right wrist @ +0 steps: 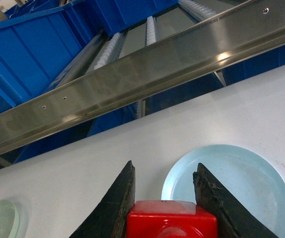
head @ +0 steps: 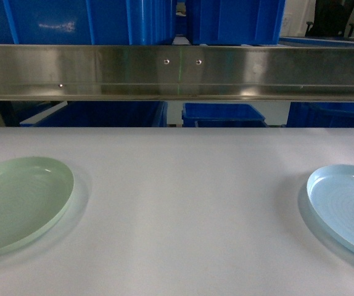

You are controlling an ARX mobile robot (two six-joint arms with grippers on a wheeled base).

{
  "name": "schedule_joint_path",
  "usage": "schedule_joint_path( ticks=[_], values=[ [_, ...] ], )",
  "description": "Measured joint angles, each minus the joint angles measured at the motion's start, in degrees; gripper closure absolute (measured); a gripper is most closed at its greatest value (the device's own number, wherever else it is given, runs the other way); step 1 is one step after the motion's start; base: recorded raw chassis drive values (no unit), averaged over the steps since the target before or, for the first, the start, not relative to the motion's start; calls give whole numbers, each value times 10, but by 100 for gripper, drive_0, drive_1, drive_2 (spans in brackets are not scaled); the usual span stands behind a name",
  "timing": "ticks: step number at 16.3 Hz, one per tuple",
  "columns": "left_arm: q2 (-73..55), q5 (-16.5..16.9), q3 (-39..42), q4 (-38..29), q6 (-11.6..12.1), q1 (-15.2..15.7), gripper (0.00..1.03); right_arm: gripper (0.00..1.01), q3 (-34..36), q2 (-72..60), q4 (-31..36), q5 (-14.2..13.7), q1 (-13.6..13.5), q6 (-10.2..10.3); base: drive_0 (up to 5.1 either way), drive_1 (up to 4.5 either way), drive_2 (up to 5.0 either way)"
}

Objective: Sort and place red and yellow blocks in left bins

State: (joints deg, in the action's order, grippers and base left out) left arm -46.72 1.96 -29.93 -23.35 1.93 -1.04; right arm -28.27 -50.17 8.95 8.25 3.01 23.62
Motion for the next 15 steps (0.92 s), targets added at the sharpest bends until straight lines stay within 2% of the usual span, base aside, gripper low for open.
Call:
schedule_joint_path(
  ticks=[15],
  values=[
    [0,0,0,0,0,0,74,72,0,0,0,1,0,4,0,0,0]
  ],
)
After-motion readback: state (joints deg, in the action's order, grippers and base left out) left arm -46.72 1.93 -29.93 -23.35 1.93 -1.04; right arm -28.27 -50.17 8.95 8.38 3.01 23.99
